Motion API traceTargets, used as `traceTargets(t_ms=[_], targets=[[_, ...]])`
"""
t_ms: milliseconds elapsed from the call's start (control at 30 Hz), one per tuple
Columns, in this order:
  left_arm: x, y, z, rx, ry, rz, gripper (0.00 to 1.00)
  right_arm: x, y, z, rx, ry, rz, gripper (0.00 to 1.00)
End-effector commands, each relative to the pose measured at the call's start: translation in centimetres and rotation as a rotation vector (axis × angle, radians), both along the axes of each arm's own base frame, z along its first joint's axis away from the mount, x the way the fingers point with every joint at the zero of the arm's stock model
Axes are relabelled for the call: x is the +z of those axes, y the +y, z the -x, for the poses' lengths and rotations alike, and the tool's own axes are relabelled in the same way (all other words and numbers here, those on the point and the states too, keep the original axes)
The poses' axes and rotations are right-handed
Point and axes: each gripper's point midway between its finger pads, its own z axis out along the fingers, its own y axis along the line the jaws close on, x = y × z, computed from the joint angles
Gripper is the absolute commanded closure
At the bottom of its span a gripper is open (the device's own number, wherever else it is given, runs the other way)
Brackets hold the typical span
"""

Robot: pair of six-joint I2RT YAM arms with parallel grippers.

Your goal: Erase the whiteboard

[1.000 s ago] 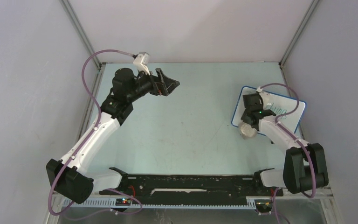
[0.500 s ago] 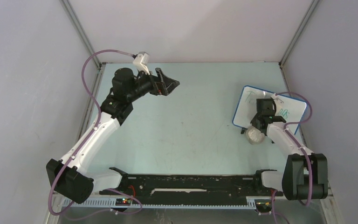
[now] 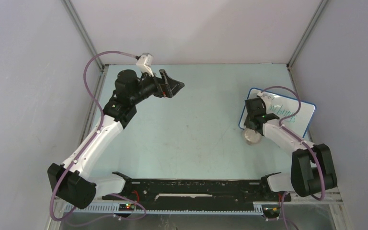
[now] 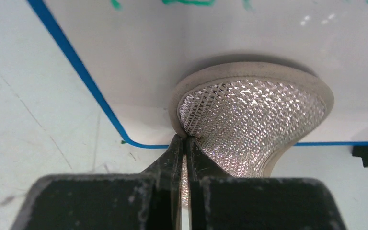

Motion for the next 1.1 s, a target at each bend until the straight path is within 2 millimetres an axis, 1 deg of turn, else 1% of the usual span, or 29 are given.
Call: traceTargets(t_ms=[0,100,167,300,367,433,500,700,767,833,967,1067], targets=[[-0.6,0.0,-0.1,-0.007,-0.003,0.003,0.02,2.1,0.8,-3.0,-0.008,-0.072,0.007,1.00],[-0.6,0.1,-0.2,0.001,-0.007,-0.005,0.02,2.6,-0.7,-2.6,-0.044,-0.081,0.041,1.00],[-0.5,0.1,-0.1,-0.002,-0.004,0.001,0.02,2.5,-2.2,-2.1,-0.082,-0.073,0.050,1.00],[-0.3,-0.1,0.1,-0.012,-0.007,0.013,0.02,1.9,-6.5,-0.1,-0.204,-0.054,0.034,1.00],[-0.3,0.0,0.0,-0.007,-0.008,0.009,0.02,2.1,-8.7,0.9,-0.272,-0.071,0.023,1.00],[-0.3,0.0,0.0,-0.008,-0.007,0.011,0.02,2.4,-9.7,1.5,-0.308,-0.082,0.024,1.00],[-0.3,-0.1,0.0,-0.013,-0.006,0.016,0.02,3.1,-10.0,1.6,-0.311,-0.104,0.029,1.00],[-0.5,-0.2,0.0,-0.013,0.000,0.015,0.02,6.0,-9.1,-0.5,-0.274,-0.205,-0.013,1.00],[-0.5,-0.2,-0.1,-0.015,0.002,0.015,0.02,7.4,-9.2,-1.4,-0.277,-0.222,-0.015,1.00],[-0.5,-0.2,0.0,-0.017,0.002,0.017,0.02,9.3,-9.2,-2.7,-0.276,-0.256,-0.021,1.00],[-0.6,-0.2,-0.1,-0.016,0.005,0.015,0.02,12.5,-9.2,-5.0,-0.278,-0.304,-0.036,1.00],[-0.6,-0.2,-0.1,-0.015,0.004,0.014,0.02,13.8,-9.3,-6.5,-0.282,-0.323,-0.039,1.00]])
